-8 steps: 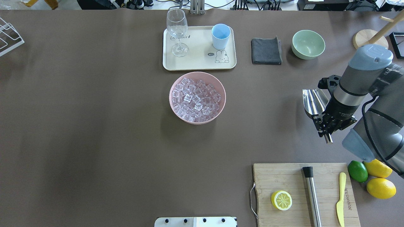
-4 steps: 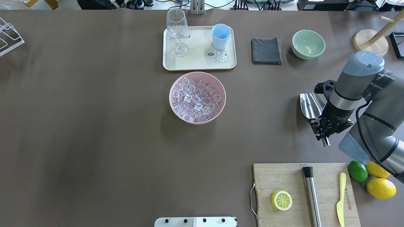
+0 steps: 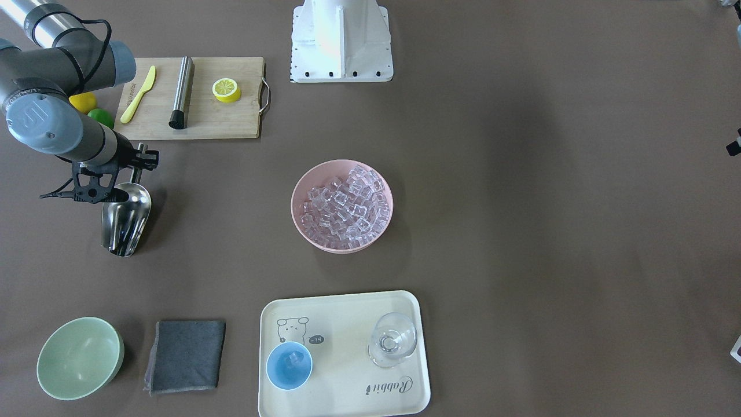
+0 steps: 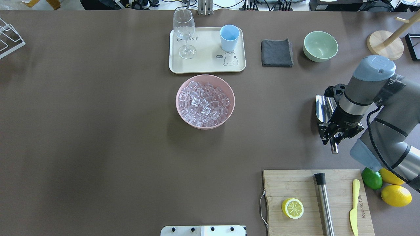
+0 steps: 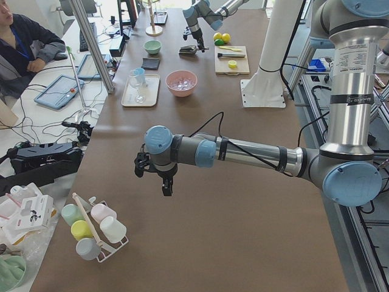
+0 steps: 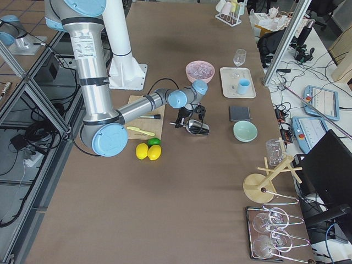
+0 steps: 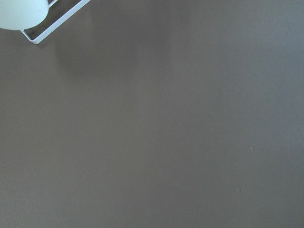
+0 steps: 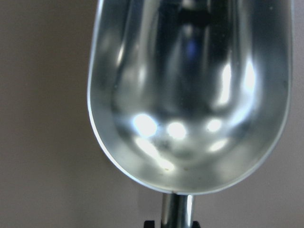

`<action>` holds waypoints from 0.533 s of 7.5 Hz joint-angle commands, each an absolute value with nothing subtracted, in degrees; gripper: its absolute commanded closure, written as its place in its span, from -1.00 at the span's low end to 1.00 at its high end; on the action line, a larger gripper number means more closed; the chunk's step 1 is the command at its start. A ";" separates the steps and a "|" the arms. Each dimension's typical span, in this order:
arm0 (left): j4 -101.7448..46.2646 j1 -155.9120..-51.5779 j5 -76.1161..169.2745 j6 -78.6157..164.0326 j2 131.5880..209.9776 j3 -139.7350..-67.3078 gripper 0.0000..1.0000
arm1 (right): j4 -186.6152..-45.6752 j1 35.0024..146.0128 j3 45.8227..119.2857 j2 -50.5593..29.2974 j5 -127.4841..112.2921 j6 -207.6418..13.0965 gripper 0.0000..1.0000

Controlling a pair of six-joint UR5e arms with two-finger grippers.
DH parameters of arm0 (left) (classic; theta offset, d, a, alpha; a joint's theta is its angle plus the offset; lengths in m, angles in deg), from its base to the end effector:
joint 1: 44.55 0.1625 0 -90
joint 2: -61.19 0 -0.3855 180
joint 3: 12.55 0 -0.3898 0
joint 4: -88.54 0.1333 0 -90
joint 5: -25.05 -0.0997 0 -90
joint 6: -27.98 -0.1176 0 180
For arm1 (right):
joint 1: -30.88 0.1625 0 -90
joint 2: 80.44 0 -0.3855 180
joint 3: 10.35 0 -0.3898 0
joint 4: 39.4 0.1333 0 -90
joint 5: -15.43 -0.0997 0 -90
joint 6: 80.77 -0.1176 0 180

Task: Put ice in cup with scoop
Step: 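Lower the scoop onto the table and open the right gripper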

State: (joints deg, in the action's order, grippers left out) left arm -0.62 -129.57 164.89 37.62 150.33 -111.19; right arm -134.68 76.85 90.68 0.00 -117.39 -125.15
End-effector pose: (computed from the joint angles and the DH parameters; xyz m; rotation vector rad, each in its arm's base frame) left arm -0.0008 -0.4905 0.5584 0.0019 0.8761 -0.0234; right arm -0.3424 -0.4310 0.4624 -0.3354 -0.7100 -0.0940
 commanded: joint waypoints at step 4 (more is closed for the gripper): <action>1.70 -131.56 161.37 36.59 149.69 -111.26 -0.96 | -134.23 87.62 92.56 -1.25 -109.33 -124.63 -1.00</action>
